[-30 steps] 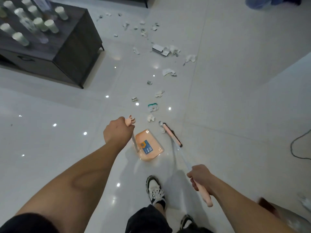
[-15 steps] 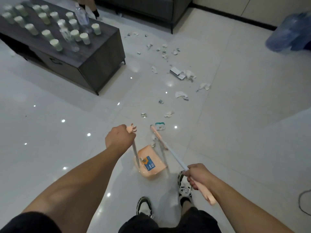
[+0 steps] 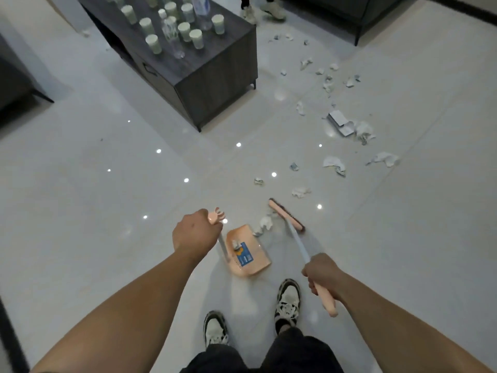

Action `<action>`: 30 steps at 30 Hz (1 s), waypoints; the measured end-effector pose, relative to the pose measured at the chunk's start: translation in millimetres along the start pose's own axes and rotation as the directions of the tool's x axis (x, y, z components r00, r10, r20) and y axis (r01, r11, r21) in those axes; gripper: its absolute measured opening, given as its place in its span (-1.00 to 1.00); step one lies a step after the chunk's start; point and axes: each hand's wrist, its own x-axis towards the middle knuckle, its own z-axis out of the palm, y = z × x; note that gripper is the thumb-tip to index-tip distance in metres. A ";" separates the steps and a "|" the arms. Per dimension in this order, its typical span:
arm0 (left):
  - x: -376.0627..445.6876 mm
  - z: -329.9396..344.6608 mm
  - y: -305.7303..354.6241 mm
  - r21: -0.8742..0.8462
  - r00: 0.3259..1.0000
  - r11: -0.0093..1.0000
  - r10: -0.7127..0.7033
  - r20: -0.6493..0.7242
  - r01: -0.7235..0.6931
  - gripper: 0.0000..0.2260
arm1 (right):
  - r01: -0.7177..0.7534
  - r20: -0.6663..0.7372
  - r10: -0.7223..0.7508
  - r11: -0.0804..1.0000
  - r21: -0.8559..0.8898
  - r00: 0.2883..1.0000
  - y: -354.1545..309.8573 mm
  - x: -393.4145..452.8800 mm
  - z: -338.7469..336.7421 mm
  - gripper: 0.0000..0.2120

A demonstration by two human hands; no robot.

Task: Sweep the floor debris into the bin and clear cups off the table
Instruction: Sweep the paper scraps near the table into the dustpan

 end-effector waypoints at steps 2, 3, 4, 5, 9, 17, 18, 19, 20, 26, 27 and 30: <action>6.9 -0.9 10.3 0.017 1.000 1.000 -0.004 -0.019 0.005 -0.80 | -0.049 0.083 0.053 0.998 -0.046 0.995 8.6 -12.5 7.5 -0.90; 11.0 -3.3 14.3 0.016 1.000 1.000 -0.007 -0.025 0.007 -0.80 | -0.070 0.119 0.075 0.996 -0.049 0.990 11.6 -20.9 9.6 -0.92; 14.8 -5.9 17.7 0.008 1.000 1.000 -0.005 -0.031 0.006 -0.81 | -0.089 0.154 0.095 0.995 -0.044 0.983 12.8 -29.3 9.9 -0.93; 18.2 -8.0 20.9 0.001 0.999 1.000 -0.001 -0.037 0.001 -0.81 | -0.106 0.188 0.110 0.994 -0.034 0.976 12.6 -35.8 8.1 -0.92; 24.0 -13.7 32.8 0.021 0.998 0.999 0.027 -0.057 -0.026 -0.83 | -0.127 0.275 0.119 0.992 0.014 0.954 -1.0 -46.4 -11.9 -0.74; 40.9 -48.9 37.9 -0.050 0.990 0.997 -0.057 -0.133 0.050 -0.81 | -0.033 0.232 0.006 0.993 0.112 0.973 -62.1 -37.4 -39.1 -0.83; 45.1 -53.2 38.0 -0.056 0.988 0.997 -0.059 -0.146 0.052 -0.81 | -0.018 0.217 -0.012 0.991 0.134 0.976 -70.6 -35.3 -39.3 -0.84; 50.3 -57.5 38.2 -0.064 0.986 0.997 -0.061 -0.157 0.051 -0.81 | -0.005 0.197 -0.025 0.988 0.151 0.980 -78.9 -32.7 -39.5 -0.84; 56.9 -61.9 38.4 -0.075 0.984 0.996 -0.059 -0.168 0.047 -0.80 | 0.005 0.176 -0.034 0.986 0.167 0.984 -87.6 -29.6 -39.3 -0.85; 122.5 -85.0 36.7 -0.045 0.983 0.997 0.053 -0.174 -0.061 -0.78 | 0.052 0.053 -0.067 0.969 0.243 0.996 -143.4 4.4 -29.8 -0.86; 136.5 -86.7 36.2 -0.033 0.984 0.996 0.072 -0.165 -0.079 -0.78 | 0.058 0.030 -0.068 0.966 0.251 0.997 -153.8 11.5 -27.0 -0.88; 184.0 -91.0 34.9 -0.007 0.985 0.994 0.110 -0.132 -0.111 -0.79 | 0.060 -0.032 -0.053 0.960 0.273 0.998 -189.0 33.7 -14.3 -0.96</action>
